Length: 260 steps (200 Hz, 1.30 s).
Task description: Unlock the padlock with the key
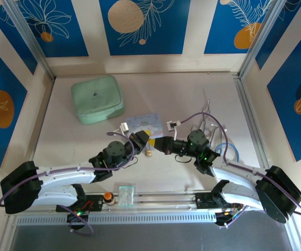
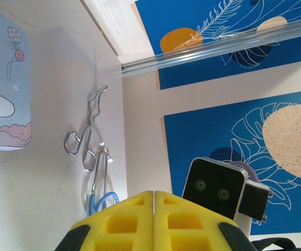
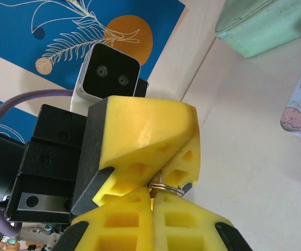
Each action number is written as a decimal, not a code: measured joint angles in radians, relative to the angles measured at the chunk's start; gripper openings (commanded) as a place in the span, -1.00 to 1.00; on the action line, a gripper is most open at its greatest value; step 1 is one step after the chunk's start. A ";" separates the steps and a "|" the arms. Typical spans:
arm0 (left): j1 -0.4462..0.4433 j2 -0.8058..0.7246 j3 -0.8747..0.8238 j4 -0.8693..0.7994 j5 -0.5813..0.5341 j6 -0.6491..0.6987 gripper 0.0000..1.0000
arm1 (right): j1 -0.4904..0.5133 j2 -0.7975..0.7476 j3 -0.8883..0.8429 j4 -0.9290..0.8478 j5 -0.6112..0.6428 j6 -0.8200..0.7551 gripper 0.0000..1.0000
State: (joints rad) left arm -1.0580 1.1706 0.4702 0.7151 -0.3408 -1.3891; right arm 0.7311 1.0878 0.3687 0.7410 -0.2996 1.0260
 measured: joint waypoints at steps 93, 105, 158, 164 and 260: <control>0.017 -0.051 0.012 -0.201 -0.010 0.036 0.62 | -0.037 -0.083 -0.019 -0.212 0.004 -0.032 -1.00; 0.024 -0.071 0.054 -0.332 -0.015 0.085 0.52 | -0.041 -0.083 -0.017 -0.279 0.008 -0.047 -1.00; 0.062 -0.053 0.162 -0.574 0.008 0.343 0.41 | -0.066 -0.059 0.025 -0.540 0.030 -0.111 -1.00; 0.064 -0.039 0.153 -0.578 0.016 0.360 0.39 | -0.071 -0.055 0.028 -0.557 0.030 -0.119 -1.00; 0.074 0.299 0.138 -0.528 0.127 0.486 0.30 | -0.118 0.049 0.044 -0.615 0.006 -0.182 -1.00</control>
State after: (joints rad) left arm -0.9836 1.4700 0.6086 0.1875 -0.2134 -0.9028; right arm 0.6132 1.1366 0.4126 0.1261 -0.2932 0.8440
